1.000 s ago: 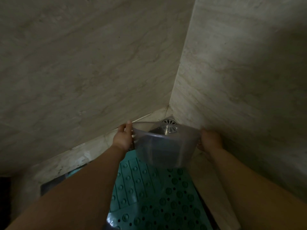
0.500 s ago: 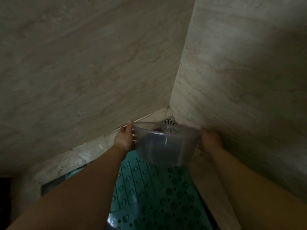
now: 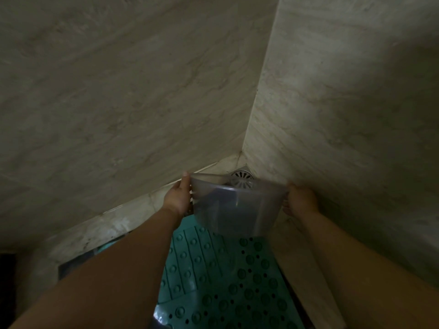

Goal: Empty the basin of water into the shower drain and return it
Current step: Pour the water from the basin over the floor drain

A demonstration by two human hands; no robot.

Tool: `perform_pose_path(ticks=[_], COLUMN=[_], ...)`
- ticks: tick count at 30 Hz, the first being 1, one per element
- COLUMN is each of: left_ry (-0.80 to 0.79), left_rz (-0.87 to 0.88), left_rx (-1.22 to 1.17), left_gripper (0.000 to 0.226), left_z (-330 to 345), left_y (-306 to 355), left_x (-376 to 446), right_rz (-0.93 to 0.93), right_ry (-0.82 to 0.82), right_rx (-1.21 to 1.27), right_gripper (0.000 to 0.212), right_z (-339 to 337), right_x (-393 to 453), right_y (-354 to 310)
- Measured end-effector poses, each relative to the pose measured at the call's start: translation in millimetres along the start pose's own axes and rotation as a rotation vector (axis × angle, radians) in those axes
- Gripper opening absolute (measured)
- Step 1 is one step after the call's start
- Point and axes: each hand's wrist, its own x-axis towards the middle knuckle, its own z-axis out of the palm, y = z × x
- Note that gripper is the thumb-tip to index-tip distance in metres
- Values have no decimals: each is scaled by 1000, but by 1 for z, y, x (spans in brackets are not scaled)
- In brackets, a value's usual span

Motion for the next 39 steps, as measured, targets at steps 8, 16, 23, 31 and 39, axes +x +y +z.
perform_pose_path(ticks=[8,16,23,31,39], left_ry=[-14,-28,-44,-41,-73], left_rz=[-13,-11,-15,-8,-7], left_rx=[-22,-45,-40,-42,-6], left_gripper=[55,56,56,56,60], left_z=[2,4,5,5,4], left_y=[1,1,1,1,1], left_x=[0,-1,-1,0,-1], right_rz=[-7,-15,-40,-65,-32], right_ry=[6,30,28,16,-13], right_rx=[43,9,19,46,81], right_gripper=[59,58,60,63,65], right_z=[0,2,2,3,3], right_x=[4,5,4,2,-6], right_y=[1,2,0,-2,-6])
